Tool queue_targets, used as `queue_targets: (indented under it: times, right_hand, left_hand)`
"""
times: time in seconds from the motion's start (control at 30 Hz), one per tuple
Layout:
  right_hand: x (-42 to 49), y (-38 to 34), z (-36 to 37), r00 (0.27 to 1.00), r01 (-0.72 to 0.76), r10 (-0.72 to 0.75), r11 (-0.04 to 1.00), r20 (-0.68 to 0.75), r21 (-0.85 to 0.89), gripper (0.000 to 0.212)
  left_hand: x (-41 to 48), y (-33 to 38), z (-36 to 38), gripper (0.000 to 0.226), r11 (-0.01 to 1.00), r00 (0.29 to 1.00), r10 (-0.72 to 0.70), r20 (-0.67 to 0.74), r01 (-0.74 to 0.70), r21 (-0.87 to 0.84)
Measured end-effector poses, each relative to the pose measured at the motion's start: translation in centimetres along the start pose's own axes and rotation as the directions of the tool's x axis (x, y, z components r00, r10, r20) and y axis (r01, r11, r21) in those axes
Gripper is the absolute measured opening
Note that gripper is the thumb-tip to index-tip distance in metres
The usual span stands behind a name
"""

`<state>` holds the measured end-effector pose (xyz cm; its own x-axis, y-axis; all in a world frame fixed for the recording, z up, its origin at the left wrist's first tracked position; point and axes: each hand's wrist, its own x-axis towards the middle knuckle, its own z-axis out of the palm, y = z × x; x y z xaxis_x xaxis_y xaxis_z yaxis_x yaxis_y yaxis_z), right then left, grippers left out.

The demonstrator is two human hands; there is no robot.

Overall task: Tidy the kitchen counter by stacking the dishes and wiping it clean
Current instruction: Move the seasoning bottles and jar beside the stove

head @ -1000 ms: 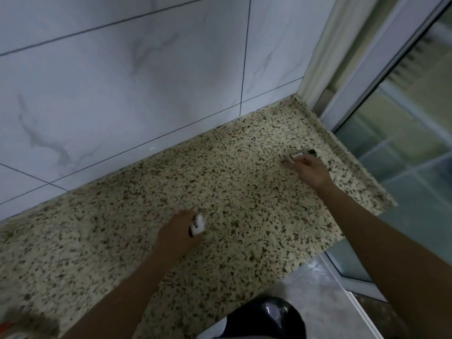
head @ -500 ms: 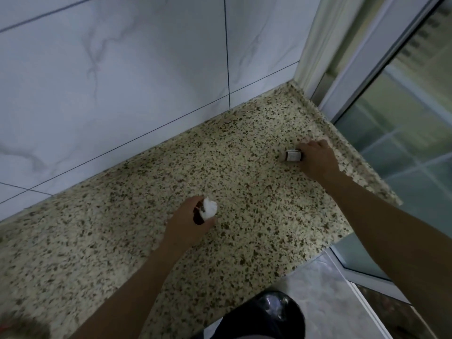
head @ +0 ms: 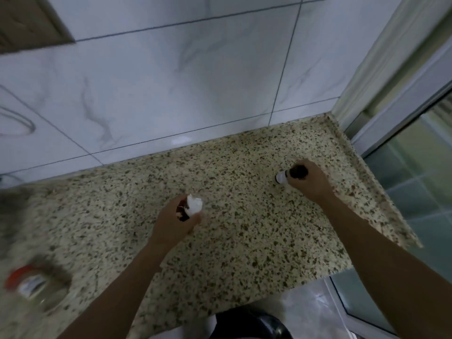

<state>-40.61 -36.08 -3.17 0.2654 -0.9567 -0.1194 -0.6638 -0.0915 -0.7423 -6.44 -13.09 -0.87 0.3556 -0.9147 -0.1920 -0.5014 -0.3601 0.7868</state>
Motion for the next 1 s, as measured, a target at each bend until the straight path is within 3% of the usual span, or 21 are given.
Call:
queue_targets:
  times: [0.23, 0.4, 0.7, 0.83, 1.0]
  right_hand:
    - [-3.0, -11.3, 6.3, 0.959, 0.173, -0.193, 0.979, 0.205, 0.111, 0.026]
    - [-7.7, -18.5, 12.1, 0.901, 0.281, -0.318, 0.946, 0.297, 0.159, 0.022]
    - [-18.1, -28.6, 23.4, 0.724, 0.469, -0.498, 0.863, 0.477, 0.188, 0.016]
    - [-23.9, -32.2, 28.2, 0.598, 0.540, -0.571, 0.805, 0.562, 0.244, 0.018]
    - [-29.4, -35.8, 33.6, 0.490, 0.599, -0.614, 0.753, 0.619, 0.272, 0.019]
  left_hand:
    - [-8.2, -5.4, -6.5, 0.039, 0.982, 0.975, -0.072, -0.209, 0.033, -0.187]
    - [-16.9, -8.9, -11.1, 0.035, 0.965, 0.909, -0.134, -0.395, 0.029, -0.261]
    - [-33.5, -15.1, -15.8, 0.034, 0.893, 0.717, -0.351, -0.602, 0.064, -0.445]
    - [-40.6, -17.1, -17.6, 0.036, 0.877, 0.608, -0.407, -0.682, 0.052, -0.478]
    - [-47.7, -19.3, -18.9, 0.038, 0.857, 0.447, -0.476, -0.757, 0.041, -0.514]
